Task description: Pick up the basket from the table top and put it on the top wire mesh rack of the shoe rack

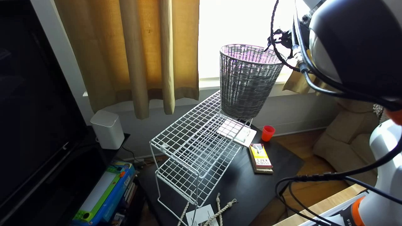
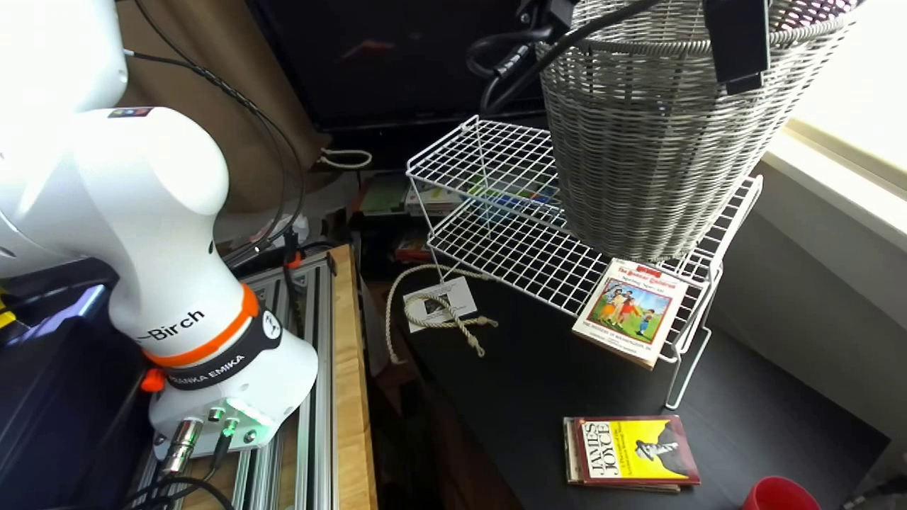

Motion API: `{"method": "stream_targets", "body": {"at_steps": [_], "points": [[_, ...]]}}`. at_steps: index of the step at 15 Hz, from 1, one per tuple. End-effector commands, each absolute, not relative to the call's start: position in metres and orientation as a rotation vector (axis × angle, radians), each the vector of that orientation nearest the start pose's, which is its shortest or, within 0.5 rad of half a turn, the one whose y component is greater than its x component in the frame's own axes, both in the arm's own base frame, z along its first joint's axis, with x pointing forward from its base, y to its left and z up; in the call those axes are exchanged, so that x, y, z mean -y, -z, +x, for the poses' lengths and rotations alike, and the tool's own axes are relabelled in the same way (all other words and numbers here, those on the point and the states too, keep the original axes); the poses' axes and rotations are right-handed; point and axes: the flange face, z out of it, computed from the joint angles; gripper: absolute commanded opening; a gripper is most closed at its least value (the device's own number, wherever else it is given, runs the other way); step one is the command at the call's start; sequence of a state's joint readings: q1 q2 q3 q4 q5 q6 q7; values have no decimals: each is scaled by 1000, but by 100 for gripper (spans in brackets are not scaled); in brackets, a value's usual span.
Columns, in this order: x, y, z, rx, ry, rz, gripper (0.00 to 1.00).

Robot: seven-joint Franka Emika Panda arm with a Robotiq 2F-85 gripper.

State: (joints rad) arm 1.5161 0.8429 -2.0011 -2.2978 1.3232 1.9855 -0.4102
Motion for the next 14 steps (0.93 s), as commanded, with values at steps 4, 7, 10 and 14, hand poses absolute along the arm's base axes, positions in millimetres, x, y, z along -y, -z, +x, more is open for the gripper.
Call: {"method": "stream_targets", "body": {"at_steps": [4,7,10,14], "points": [[122,-493,438,-866,718,-2592,100],[130,-510,421,-845,654,-2641,100],[138,-532,400,-790,574,-2726,100],[153,-553,381,-684,530,-2824,100]]}}
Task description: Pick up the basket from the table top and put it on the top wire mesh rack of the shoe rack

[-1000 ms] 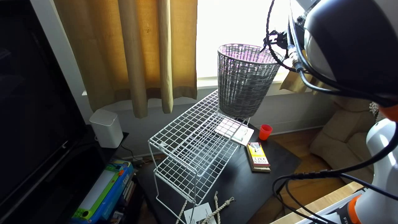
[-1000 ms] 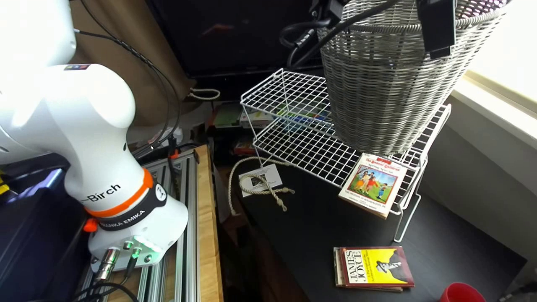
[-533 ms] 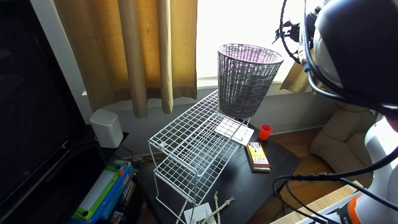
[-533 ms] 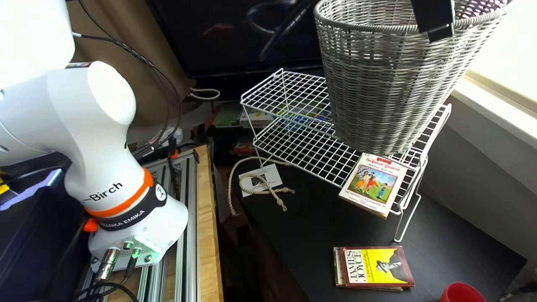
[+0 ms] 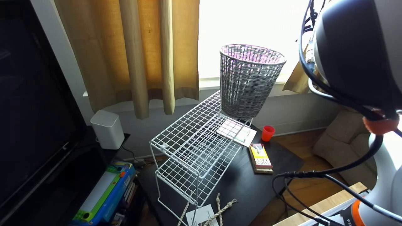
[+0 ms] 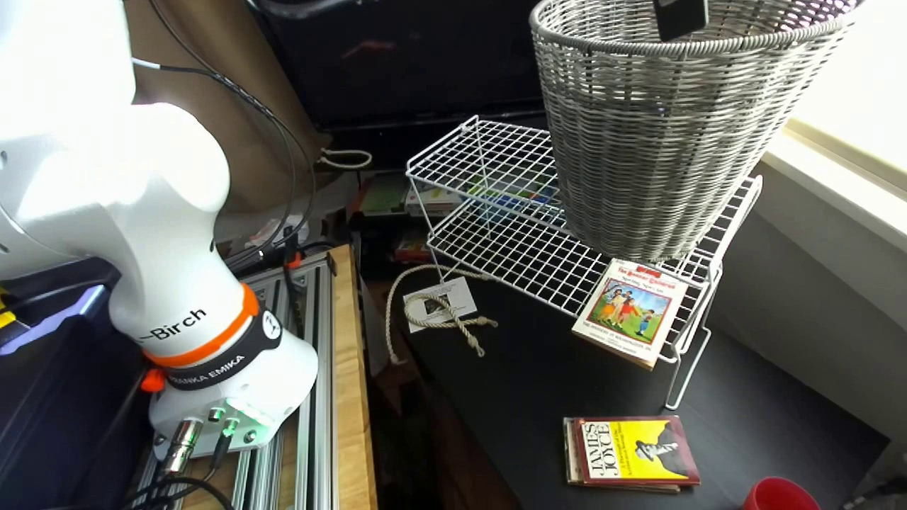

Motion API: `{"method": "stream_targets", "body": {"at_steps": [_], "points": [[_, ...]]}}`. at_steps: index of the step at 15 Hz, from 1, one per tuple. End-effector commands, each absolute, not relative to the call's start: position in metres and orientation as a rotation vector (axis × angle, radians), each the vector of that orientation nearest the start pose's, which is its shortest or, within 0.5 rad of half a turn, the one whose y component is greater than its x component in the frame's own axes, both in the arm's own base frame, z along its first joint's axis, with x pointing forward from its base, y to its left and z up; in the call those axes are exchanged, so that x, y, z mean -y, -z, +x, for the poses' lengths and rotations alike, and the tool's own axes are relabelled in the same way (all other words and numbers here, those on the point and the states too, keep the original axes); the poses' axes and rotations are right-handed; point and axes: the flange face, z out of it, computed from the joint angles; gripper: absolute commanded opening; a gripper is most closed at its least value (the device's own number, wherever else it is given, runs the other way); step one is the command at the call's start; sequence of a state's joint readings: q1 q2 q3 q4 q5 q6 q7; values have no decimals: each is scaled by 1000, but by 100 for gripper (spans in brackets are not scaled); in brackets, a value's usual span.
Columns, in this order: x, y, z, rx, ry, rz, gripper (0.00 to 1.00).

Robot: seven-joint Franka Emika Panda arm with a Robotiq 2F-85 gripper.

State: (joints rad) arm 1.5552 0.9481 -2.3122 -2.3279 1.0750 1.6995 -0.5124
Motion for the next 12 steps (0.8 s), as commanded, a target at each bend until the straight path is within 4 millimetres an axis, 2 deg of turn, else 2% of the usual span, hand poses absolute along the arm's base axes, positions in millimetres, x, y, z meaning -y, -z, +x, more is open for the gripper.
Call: {"method": "stream_targets", "body": {"at_steps": [1,5,6,12], "points": [[156,-557,377,-659,540,-2847,100],[173,-570,358,-568,606,-2876,100],[167,-566,370,-615,620,-2868,100],[172,-570,364,-588,633,-2871,100]]}}
